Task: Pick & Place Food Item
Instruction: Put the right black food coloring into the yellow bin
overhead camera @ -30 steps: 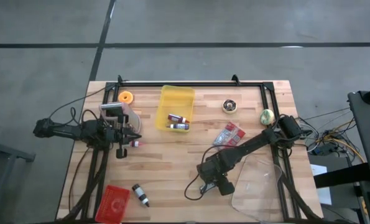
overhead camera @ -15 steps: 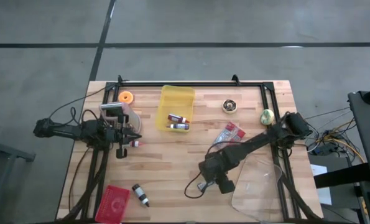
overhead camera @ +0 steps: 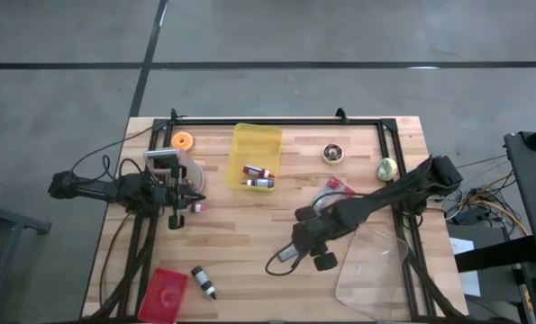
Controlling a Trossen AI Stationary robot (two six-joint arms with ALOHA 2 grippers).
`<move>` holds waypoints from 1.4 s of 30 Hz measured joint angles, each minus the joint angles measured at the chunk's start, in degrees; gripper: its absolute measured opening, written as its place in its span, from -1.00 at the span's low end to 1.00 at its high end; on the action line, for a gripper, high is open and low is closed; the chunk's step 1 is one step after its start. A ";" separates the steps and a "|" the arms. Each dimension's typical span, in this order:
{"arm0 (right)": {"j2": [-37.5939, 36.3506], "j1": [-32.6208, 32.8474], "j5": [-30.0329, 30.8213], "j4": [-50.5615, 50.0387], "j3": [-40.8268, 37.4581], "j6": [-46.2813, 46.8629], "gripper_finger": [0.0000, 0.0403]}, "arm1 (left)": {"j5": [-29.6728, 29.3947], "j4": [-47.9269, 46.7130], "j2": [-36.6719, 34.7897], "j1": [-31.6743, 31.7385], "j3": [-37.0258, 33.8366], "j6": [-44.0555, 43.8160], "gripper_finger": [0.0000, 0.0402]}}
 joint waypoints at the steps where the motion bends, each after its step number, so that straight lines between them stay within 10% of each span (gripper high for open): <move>1: -0.35 -0.20 0.00 0.50 0.00 -1.17 -0.38 | -0.02 0.00 0.00 0.02 0.00 -0.02 -0.93; 24: -1.27 -16.94 -6.99 3.83 0.02 -22.64 -0.36 | -0.02 0.00 0.00 0.01 0.01 -0.01 -0.93; 42: 0.24 -33.84 -8.37 11.92 2.66 -9.31 -0.36 | -0.01 0.00 0.00 0.00 0.01 0.00 -0.93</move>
